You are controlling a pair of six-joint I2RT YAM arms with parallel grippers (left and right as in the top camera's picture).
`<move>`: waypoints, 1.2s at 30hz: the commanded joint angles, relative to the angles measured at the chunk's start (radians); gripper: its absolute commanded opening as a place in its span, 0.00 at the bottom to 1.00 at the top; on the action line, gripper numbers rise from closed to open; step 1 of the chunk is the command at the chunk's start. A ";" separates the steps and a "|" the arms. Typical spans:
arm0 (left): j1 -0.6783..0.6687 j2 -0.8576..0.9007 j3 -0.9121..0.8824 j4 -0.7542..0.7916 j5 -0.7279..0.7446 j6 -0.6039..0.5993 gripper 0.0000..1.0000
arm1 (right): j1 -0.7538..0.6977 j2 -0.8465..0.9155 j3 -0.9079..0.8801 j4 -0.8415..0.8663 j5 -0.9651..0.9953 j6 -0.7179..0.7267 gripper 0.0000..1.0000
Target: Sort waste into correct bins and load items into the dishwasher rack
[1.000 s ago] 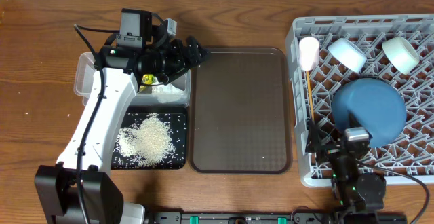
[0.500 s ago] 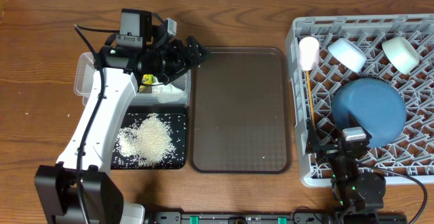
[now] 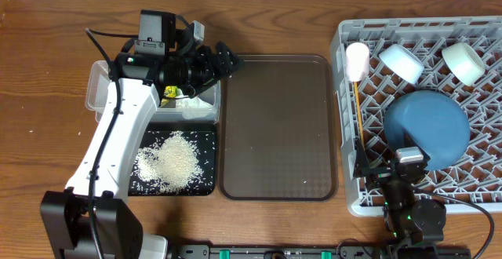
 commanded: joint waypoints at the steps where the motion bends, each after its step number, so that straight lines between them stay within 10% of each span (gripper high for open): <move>1: 0.002 -0.011 0.007 0.000 -0.002 0.000 0.94 | 0.009 -0.004 -0.001 -0.004 -0.008 -0.012 0.99; 21: 0.002 -0.230 -0.063 0.000 -0.002 0.000 0.94 | 0.009 -0.004 -0.001 -0.004 -0.008 -0.012 0.99; 36: 0.002 -0.612 -0.461 0.000 -0.002 0.000 0.94 | 0.009 -0.004 -0.001 -0.004 -0.008 -0.012 0.99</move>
